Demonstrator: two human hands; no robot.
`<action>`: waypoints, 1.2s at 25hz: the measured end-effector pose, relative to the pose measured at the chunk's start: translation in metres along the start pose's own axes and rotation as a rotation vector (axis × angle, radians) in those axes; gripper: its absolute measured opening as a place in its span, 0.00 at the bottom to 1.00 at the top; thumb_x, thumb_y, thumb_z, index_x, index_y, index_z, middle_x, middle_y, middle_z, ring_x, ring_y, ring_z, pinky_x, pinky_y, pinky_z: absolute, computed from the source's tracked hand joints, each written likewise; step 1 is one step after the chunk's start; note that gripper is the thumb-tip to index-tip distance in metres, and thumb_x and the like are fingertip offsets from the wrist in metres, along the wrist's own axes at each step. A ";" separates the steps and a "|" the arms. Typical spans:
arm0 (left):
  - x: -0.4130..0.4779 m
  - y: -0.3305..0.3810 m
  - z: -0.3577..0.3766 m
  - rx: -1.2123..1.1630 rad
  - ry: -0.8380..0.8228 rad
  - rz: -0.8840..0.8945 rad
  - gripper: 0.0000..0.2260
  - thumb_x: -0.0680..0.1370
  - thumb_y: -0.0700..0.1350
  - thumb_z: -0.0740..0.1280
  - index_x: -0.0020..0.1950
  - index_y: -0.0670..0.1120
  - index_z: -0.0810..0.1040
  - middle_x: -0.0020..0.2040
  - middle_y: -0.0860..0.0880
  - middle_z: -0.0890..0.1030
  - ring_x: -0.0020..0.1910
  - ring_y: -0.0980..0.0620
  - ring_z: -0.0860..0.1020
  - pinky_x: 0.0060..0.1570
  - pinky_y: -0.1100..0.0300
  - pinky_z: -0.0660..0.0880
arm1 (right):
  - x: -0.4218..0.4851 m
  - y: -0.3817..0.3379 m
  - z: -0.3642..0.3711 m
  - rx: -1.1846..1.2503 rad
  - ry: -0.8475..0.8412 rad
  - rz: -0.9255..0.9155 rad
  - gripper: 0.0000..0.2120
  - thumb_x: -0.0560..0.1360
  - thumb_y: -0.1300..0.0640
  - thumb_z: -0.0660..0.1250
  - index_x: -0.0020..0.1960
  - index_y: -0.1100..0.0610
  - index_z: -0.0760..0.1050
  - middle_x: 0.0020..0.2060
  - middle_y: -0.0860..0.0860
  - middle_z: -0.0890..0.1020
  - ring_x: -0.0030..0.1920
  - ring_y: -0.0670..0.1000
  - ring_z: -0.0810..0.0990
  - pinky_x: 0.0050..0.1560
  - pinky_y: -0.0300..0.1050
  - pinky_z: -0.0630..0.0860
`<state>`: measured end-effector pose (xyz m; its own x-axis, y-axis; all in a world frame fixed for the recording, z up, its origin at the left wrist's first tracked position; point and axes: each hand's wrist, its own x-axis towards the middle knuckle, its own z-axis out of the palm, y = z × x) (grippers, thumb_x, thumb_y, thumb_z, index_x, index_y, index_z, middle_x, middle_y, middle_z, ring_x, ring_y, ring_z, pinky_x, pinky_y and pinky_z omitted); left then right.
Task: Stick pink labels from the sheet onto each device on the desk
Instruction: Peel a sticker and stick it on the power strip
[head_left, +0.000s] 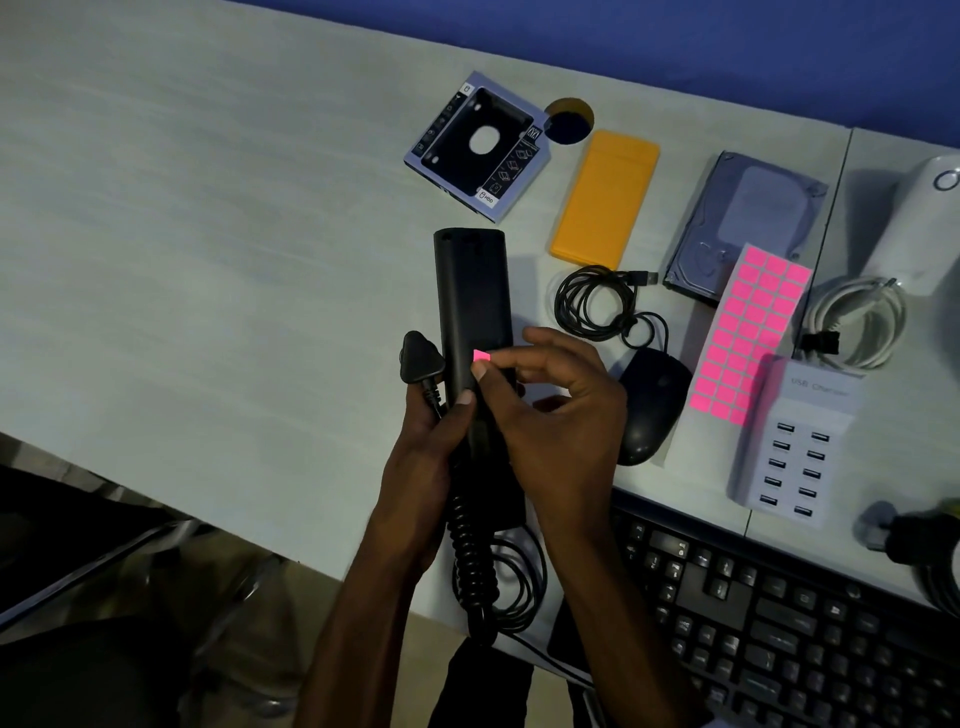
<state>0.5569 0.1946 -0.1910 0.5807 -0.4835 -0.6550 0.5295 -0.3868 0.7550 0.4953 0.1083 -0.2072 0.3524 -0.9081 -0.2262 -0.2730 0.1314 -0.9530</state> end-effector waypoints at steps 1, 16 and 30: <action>-0.001 -0.002 0.000 -0.004 0.002 -0.001 0.19 0.83 0.49 0.63 0.74 0.60 0.69 0.61 0.50 0.84 0.60 0.47 0.83 0.64 0.44 0.76 | 0.001 0.000 -0.001 0.015 -0.011 0.033 0.07 0.68 0.58 0.81 0.44 0.48 0.86 0.53 0.46 0.84 0.47 0.44 0.85 0.42 0.45 0.82; -0.009 0.004 -0.013 0.174 0.043 0.075 0.21 0.83 0.48 0.63 0.75 0.63 0.67 0.64 0.56 0.81 0.62 0.56 0.81 0.60 0.58 0.79 | 0.004 -0.002 -0.005 0.125 -0.196 0.320 0.19 0.68 0.55 0.81 0.55 0.55 0.78 0.52 0.47 0.85 0.43 0.42 0.85 0.43 0.37 0.82; 0.056 -0.021 -0.022 1.466 0.680 0.447 0.34 0.77 0.40 0.63 0.82 0.52 0.57 0.49 0.38 0.74 0.34 0.40 0.73 0.34 0.54 0.61 | -0.007 0.014 -0.031 0.233 -0.218 0.418 0.11 0.77 0.66 0.67 0.58 0.56 0.77 0.50 0.51 0.87 0.43 0.51 0.85 0.40 0.31 0.77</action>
<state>0.5915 0.1929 -0.2446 0.8674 -0.4976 0.0071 -0.4977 -0.8673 0.0059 0.4610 0.1039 -0.2125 0.4408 -0.6590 -0.6094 -0.2326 0.5719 -0.7867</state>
